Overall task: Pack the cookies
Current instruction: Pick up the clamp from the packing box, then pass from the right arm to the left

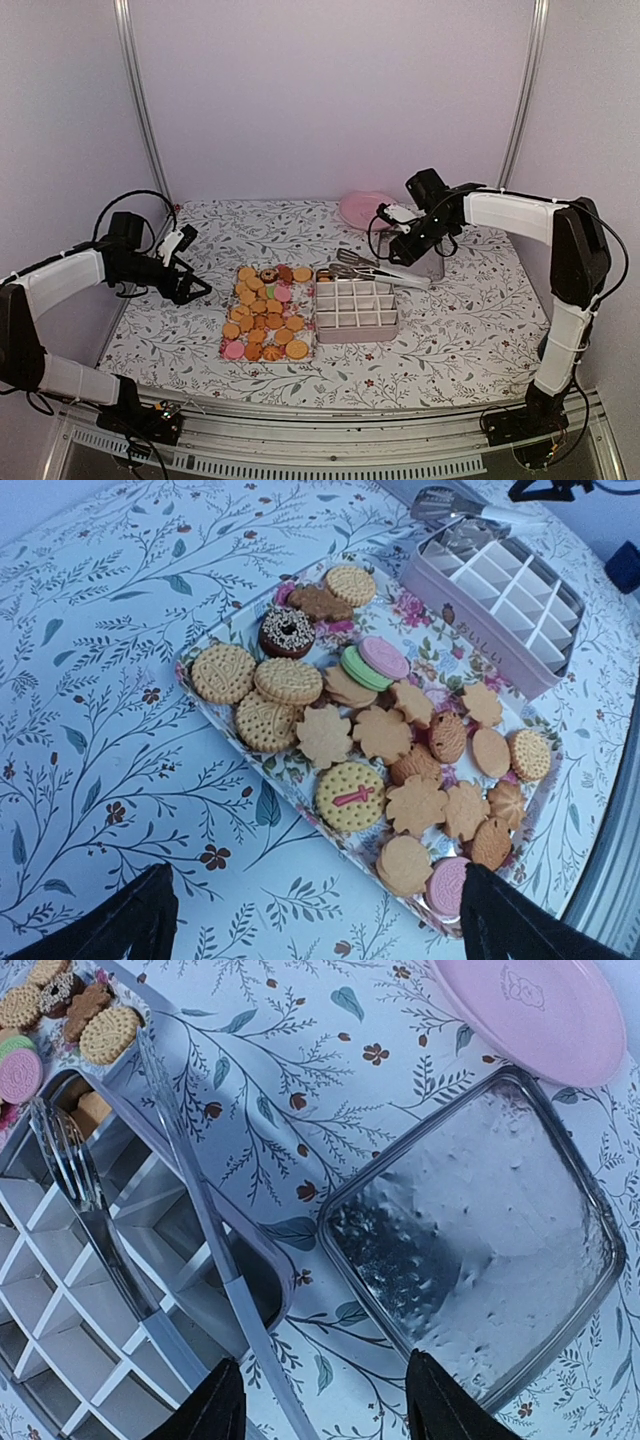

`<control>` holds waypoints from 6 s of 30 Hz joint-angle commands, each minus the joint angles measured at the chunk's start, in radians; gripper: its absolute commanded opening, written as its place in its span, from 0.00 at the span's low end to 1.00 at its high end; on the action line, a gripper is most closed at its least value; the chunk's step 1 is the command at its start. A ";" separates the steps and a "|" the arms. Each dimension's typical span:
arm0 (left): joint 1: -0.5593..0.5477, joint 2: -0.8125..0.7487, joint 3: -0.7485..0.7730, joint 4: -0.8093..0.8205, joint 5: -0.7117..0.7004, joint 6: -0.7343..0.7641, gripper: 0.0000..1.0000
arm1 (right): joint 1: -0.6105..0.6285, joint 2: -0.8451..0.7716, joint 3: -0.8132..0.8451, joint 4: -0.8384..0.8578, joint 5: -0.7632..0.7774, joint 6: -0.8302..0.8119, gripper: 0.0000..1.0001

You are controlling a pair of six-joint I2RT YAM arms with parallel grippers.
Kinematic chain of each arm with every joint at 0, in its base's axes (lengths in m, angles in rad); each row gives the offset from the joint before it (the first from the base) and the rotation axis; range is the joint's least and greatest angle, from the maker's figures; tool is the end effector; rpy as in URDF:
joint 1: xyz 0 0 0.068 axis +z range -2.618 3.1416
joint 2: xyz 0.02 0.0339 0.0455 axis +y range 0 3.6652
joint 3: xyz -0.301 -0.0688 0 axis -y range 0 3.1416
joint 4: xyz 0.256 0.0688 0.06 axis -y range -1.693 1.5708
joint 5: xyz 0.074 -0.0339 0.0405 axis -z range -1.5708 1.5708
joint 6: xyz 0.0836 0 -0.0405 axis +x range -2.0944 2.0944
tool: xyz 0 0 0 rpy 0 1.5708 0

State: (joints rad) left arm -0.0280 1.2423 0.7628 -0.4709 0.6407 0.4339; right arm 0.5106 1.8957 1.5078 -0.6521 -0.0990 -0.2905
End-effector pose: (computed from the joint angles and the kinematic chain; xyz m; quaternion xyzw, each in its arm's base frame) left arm 0.2582 -0.0572 0.2188 0.3005 0.8578 -0.2353 0.3442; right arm 0.3932 0.2297 0.2219 -0.3878 0.8825 0.0762 0.2551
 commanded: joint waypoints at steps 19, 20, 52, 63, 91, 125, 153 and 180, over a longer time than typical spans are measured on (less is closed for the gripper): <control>-0.011 0.005 0.036 -0.011 -0.019 0.017 0.99 | 0.086 0.072 -0.054 0.060 0.061 -0.026 0.42; -0.012 0.005 0.037 -0.011 -0.019 0.017 0.99 | 0.091 0.069 -0.062 0.063 0.069 -0.026 0.41; -0.234 0.050 0.220 -0.055 0.101 0.055 0.99 | 0.311 -0.112 0.002 0.146 0.144 0.058 0.00; -0.379 0.134 0.496 -0.239 0.050 0.219 0.98 | 0.512 -0.011 0.226 0.174 0.168 0.103 0.00; -0.446 -0.002 0.523 -0.448 -0.119 0.282 0.98 | 0.540 -0.054 0.143 0.194 0.190 0.130 0.00; -0.539 0.110 0.507 -0.453 -0.025 0.319 0.16 | 0.548 0.059 0.282 0.237 0.058 0.150 0.00; -0.664 0.083 0.573 -0.585 0.039 0.379 0.00 | 0.333 0.302 0.401 0.163 0.272 0.422 0.00; -0.442 0.069 0.441 -0.097 0.389 -0.167 0.00 | 0.213 -0.299 -0.188 0.811 -0.287 0.611 0.99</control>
State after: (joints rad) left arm -0.5053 1.3388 1.2419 -0.7326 0.8940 0.4835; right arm 0.7597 1.6928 1.3933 -0.0265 -0.3286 0.2115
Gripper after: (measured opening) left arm 0.017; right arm 0.989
